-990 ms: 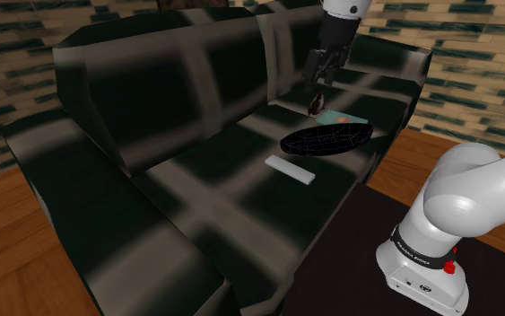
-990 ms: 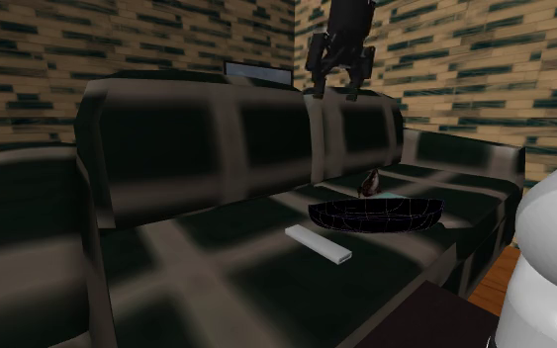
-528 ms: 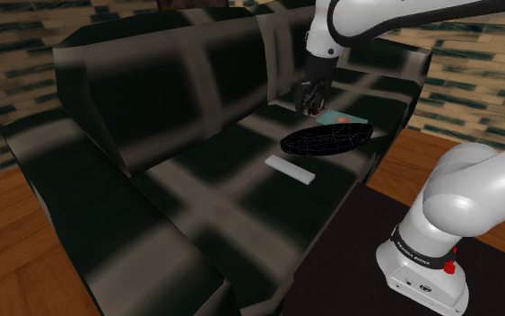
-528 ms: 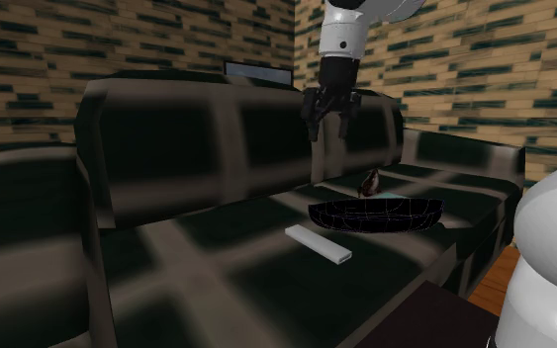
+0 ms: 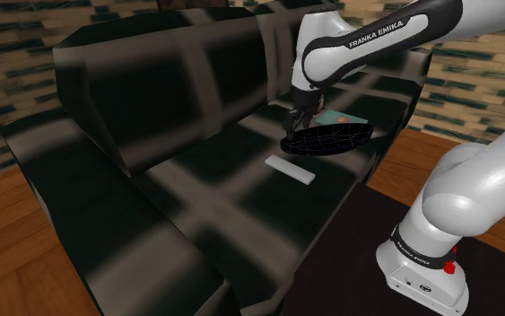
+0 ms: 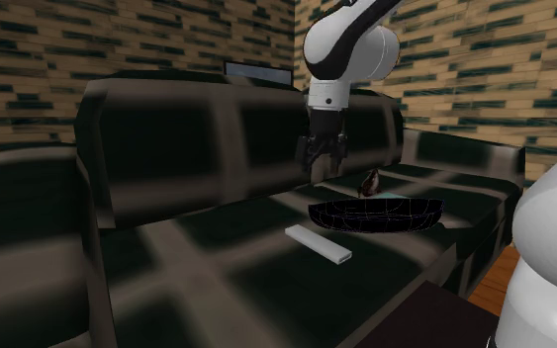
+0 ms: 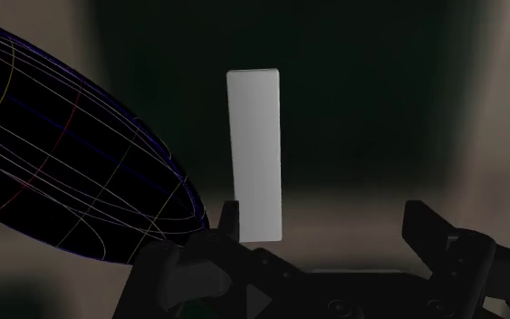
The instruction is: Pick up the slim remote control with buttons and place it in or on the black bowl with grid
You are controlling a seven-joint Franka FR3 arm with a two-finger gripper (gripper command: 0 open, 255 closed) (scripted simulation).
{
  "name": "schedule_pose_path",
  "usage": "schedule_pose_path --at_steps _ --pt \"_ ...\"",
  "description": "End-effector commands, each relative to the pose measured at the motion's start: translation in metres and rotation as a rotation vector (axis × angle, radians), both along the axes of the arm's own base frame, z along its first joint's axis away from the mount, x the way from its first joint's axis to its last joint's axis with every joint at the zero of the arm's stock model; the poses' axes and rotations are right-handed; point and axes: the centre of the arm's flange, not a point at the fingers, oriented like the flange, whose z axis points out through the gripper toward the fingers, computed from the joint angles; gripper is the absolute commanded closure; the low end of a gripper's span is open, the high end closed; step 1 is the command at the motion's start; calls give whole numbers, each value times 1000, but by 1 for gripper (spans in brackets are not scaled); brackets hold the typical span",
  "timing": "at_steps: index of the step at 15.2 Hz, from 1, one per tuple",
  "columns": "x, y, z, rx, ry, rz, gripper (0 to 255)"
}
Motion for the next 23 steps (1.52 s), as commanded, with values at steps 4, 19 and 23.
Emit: schedule_pose_path --at_steps 4,19,23 --pt "23 -12 -63 -6 32 11 0" --pt "57 -31 -196 -15 84 29 0" --pt "57 -31 -199 -15 84 29 0"
